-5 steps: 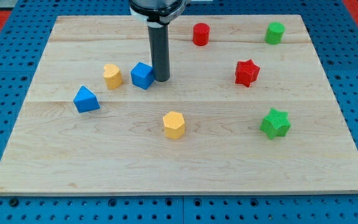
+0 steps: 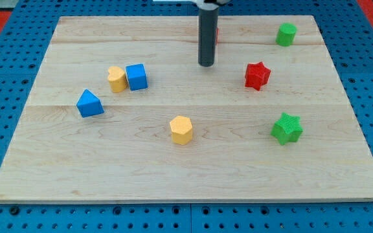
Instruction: Slide red circle towards blue cube
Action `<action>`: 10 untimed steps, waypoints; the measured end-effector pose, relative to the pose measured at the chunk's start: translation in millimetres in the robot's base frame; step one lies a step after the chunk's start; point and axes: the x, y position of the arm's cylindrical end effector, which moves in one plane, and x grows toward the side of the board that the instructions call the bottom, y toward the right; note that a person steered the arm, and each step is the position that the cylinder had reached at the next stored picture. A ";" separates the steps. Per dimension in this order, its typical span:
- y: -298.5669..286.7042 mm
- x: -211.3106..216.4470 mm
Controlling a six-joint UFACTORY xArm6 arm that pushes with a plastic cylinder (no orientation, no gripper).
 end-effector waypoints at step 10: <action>-43.8 -61.7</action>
